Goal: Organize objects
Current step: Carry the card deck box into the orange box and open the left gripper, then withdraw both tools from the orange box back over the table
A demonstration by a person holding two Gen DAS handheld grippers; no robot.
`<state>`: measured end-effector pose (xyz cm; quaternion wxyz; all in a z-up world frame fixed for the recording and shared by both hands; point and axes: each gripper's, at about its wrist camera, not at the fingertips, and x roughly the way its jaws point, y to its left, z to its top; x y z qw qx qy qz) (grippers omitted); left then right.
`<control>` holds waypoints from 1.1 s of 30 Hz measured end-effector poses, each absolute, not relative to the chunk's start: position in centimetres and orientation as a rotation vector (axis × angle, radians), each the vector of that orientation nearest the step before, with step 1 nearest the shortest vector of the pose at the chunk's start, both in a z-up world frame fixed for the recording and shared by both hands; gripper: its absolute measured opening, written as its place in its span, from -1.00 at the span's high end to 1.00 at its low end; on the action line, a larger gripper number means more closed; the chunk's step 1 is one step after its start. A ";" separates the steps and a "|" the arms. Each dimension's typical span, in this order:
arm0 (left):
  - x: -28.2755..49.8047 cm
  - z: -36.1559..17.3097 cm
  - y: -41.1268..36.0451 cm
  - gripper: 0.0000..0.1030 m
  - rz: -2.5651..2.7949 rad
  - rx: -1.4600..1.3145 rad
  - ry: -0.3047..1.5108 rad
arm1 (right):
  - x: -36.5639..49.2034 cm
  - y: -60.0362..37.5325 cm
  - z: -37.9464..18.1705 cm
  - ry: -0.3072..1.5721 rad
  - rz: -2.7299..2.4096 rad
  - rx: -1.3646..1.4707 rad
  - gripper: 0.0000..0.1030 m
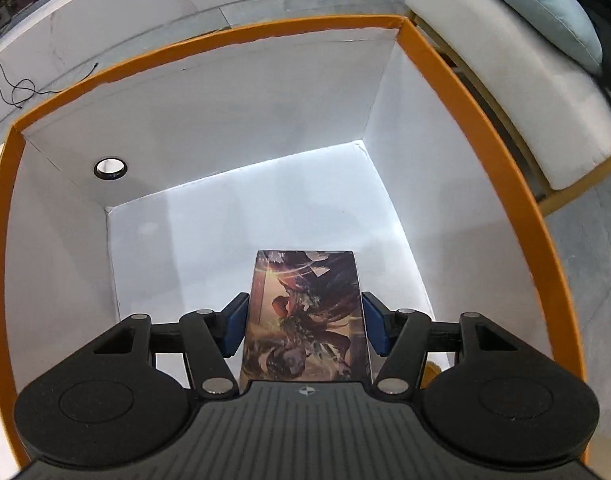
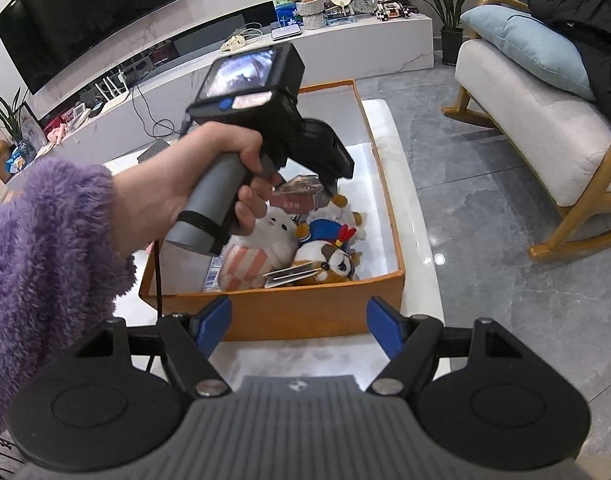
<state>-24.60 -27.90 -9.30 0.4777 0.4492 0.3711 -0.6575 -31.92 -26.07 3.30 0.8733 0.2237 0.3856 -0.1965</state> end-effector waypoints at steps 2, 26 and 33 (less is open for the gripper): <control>-24.3 -9.4 -27.8 -0.54 -1.595 1.090 0.882 | -31.8 -25.9 3.5 0.804 -0.409 0.467 -0.47; -9.8 6.0 -15.0 -0.80 -1.847 0.658 0.420 | -28.9 -22.3 5.5 0.726 -0.362 0.480 -0.54; -5.2 5.9 -9.2 -0.82 -1.857 0.475 0.279 | -26.6 -16.1 6.3 0.568 -0.401 0.377 -0.77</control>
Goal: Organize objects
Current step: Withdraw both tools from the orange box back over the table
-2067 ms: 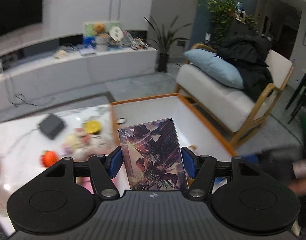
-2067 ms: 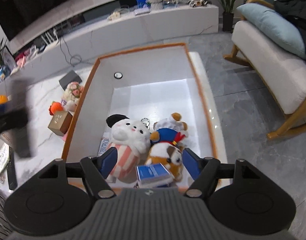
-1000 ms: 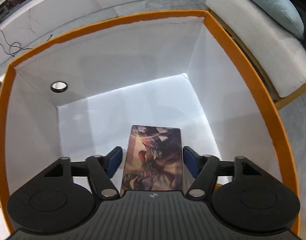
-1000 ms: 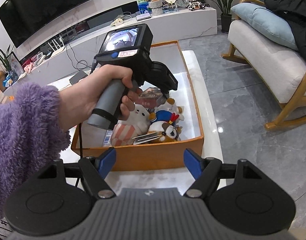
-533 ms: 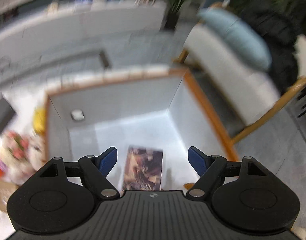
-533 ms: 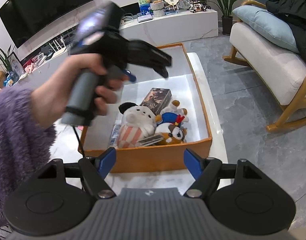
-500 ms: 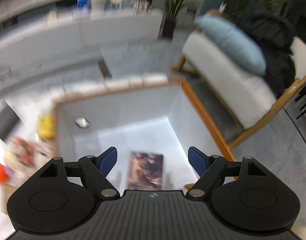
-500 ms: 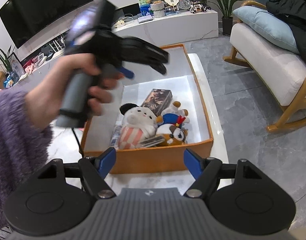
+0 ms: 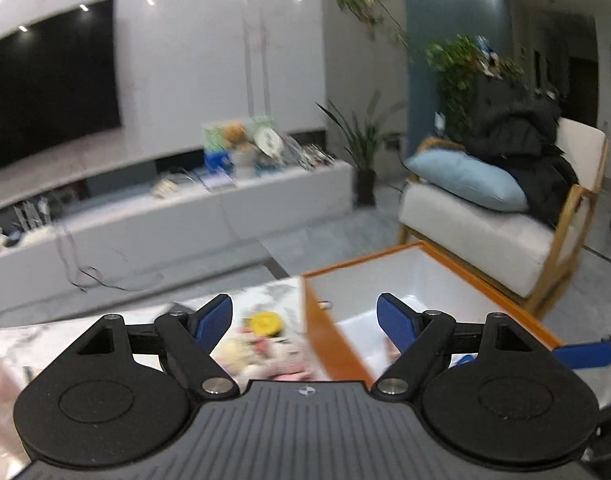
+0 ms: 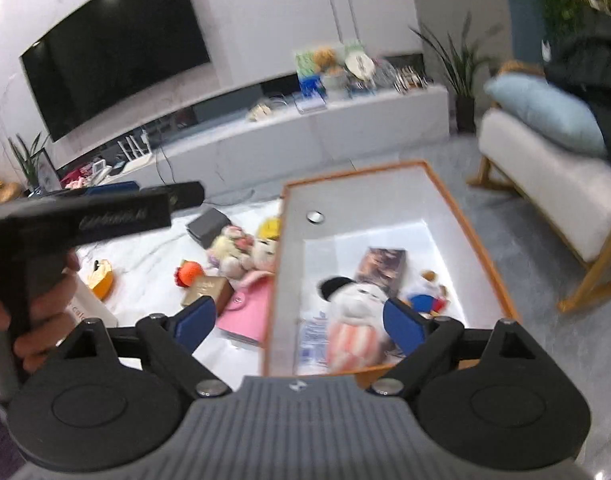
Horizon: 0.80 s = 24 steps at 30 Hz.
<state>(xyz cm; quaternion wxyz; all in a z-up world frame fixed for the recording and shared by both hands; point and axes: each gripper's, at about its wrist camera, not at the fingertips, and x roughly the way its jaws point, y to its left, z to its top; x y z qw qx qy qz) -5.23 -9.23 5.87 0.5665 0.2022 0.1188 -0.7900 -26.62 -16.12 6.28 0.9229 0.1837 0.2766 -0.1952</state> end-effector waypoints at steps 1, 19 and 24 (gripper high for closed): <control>-4.7 5.6 -8.7 -0.82 -1.837 0.464 0.274 | -26.2 -15.1 6.1 0.567 -0.382 0.366 -0.77; 5.4 -1.7 -1.8 -0.82 -1.635 0.301 0.462 | -24.4 -5.1 0.3 0.493 -0.339 0.312 -0.76; 5.9 -2.9 -1.8 -0.82 -1.636 0.318 0.478 | -24.0 -4.8 -0.4 0.523 -0.355 0.292 -0.76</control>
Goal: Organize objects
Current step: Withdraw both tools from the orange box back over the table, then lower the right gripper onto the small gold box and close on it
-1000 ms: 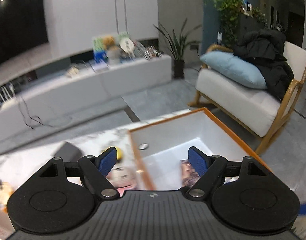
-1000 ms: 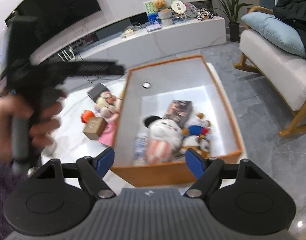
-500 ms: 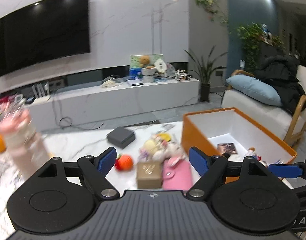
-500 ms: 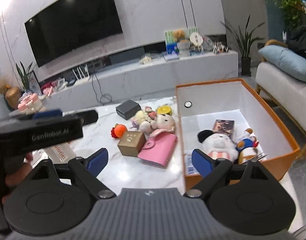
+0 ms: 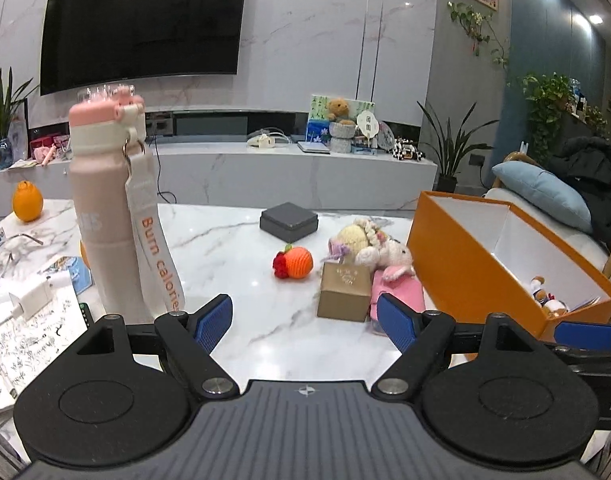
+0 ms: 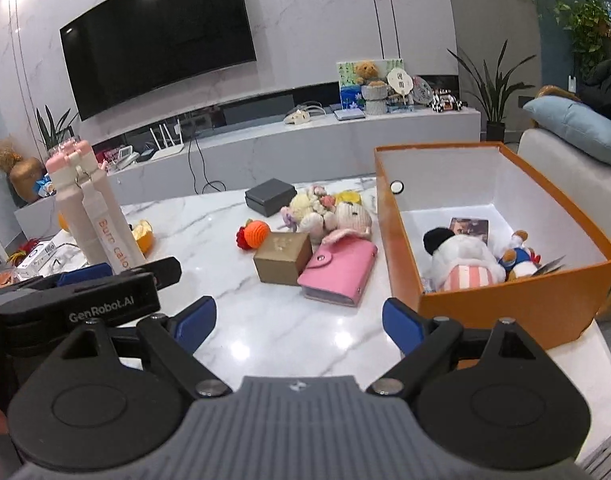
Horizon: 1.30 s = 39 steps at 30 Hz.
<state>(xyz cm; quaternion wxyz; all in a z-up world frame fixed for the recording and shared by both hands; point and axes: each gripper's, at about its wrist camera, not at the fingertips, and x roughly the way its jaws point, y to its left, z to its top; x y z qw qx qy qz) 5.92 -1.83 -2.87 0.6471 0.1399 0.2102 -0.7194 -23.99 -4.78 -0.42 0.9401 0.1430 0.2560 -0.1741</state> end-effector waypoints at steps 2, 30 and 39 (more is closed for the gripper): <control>6.1 -3.2 -1.8 -0.82 -1.638 0.316 0.482 | -23.9 -4.7 -0.7 0.534 -0.353 0.296 -0.76; 11.8 -4.1 -3.3 -0.83 -1.645 0.266 0.630 | 1.8 -9.2 -1.1 1.045 0.418 -0.464 -0.63; 15.5 -4.5 -4.1 -0.83 -1.559 0.173 0.774 | 5.4 -8.6 -5.7 1.238 0.541 -0.679 -0.53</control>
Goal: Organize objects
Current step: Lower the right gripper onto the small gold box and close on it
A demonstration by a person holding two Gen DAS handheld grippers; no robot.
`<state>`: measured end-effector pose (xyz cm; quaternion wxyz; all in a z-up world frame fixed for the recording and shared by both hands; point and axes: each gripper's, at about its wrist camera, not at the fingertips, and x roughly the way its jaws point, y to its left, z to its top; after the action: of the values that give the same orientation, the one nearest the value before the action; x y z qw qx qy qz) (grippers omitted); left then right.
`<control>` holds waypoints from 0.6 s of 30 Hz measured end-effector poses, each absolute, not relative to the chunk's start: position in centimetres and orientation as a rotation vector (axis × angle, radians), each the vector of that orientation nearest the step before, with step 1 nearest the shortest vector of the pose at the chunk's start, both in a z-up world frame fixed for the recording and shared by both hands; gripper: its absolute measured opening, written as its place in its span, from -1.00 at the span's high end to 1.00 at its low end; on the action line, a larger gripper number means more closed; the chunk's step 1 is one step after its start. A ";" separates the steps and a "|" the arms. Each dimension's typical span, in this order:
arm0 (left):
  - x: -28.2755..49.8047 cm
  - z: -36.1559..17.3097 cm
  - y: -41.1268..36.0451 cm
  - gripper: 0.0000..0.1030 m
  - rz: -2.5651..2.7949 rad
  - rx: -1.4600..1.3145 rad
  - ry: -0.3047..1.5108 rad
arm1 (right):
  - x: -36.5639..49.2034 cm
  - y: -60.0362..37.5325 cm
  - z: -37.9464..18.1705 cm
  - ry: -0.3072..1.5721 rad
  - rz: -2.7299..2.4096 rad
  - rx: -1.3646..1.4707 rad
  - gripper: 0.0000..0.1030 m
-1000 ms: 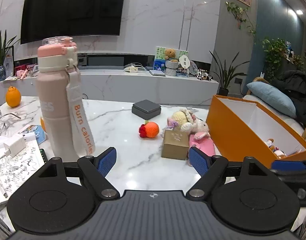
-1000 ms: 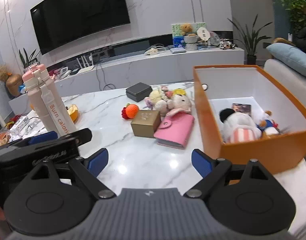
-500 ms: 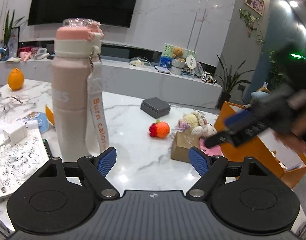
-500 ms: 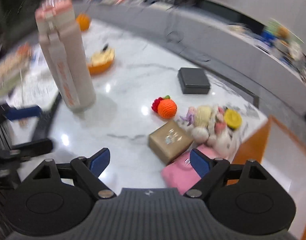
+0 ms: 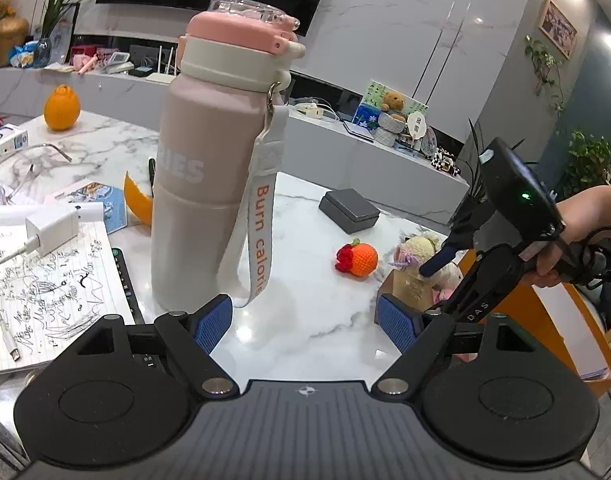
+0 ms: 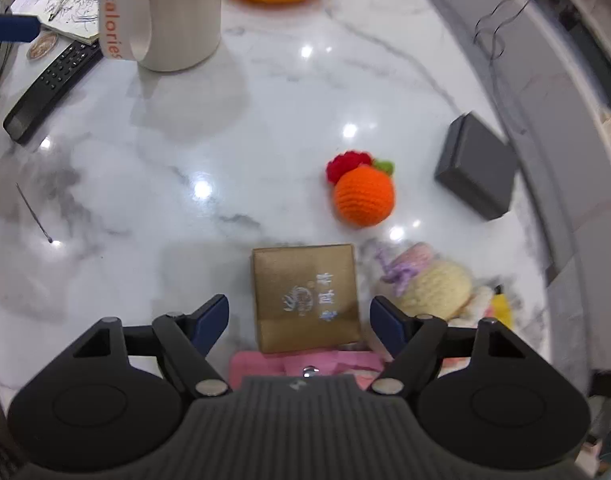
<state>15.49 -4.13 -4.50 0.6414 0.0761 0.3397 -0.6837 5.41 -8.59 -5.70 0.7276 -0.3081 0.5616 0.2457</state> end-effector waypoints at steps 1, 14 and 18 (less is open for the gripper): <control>15.4 -4.5 -4.2 -0.83 -1.568 0.179 0.779 | 5.7 -8.5 -6.0 1.255 0.551 -0.671 -0.58; 15.7 -4.6 -4.4 -0.83 -1.602 0.184 0.837 | 7.1 -7.0 -8.4 1.443 0.415 -0.551 -0.26; 15.7 -4.6 -4.2 -0.83 -1.597 0.180 0.842 | 6.0 -6.1 -8.6 1.496 0.380 -0.388 -0.21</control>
<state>15.74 -4.21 -4.62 0.6161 0.0781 0.3656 -0.6933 5.99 -6.08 -8.61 0.6996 -0.1741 0.6717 0.1706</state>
